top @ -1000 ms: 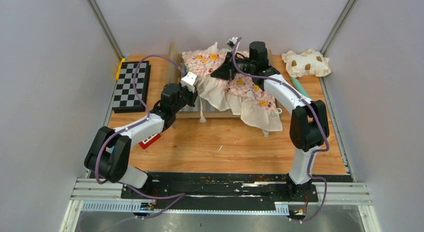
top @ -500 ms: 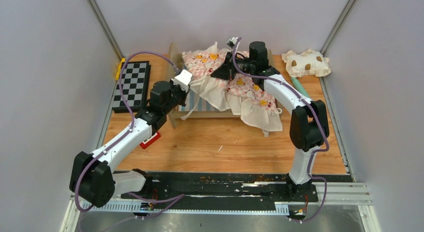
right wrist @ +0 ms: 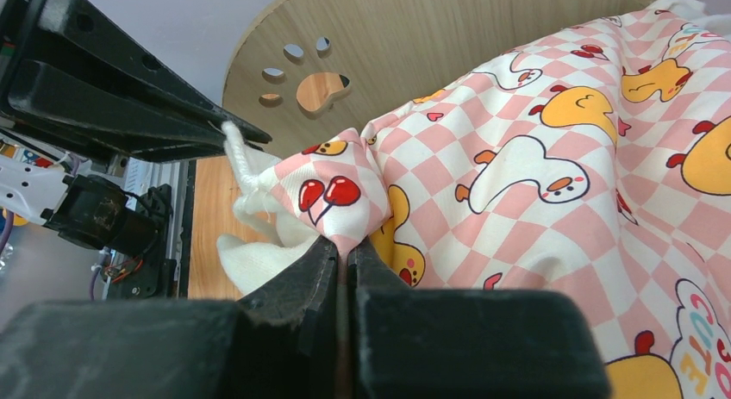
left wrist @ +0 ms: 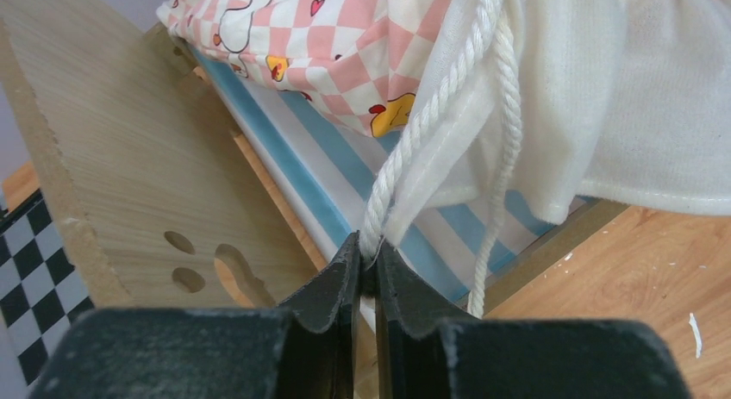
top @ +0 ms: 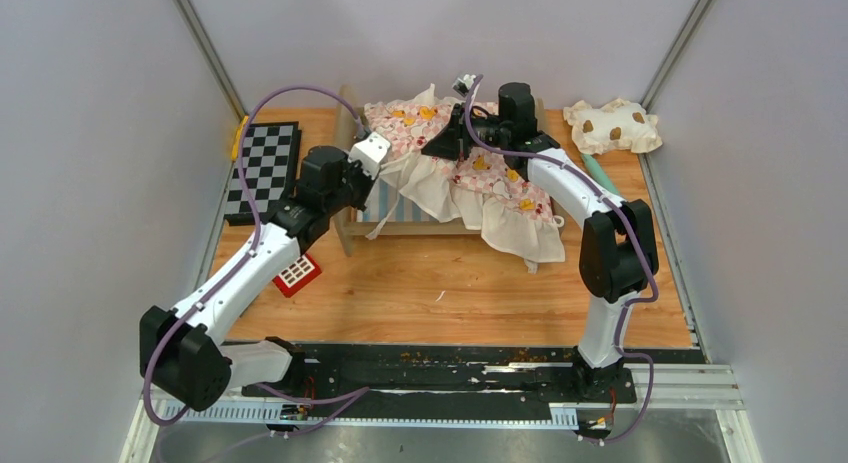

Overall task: Set up the pet bed
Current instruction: Cross the ropes on the bed frame.

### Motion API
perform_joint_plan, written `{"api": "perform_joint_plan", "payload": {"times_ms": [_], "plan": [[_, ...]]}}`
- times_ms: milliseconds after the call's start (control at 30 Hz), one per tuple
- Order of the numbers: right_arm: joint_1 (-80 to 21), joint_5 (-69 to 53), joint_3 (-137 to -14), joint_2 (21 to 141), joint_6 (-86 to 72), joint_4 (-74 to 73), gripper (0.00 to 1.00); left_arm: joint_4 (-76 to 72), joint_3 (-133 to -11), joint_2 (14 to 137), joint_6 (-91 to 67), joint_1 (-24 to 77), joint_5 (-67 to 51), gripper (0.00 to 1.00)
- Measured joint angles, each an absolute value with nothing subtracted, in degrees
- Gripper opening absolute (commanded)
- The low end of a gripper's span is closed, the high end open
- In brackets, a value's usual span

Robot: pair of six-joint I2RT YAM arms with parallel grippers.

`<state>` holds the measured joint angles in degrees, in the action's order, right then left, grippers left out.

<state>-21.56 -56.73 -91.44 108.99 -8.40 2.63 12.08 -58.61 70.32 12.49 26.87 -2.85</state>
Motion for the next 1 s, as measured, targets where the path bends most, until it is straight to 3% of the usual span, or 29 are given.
{"api": "perform_joint_plan", "payload": {"times_ms": [367,1000], "plan": [[-21.56,-56.82,-91.44,109.01,-8.32,2.61,0.02,18.61,-66.41,70.19,17.32,26.87,1.67,0.18],[-25.32,-59.94,-90.78,109.65,-2.87,-2.17,0.02,13.54,-59.11,74.17,20.08,27.97,12.64,0.25]]}}
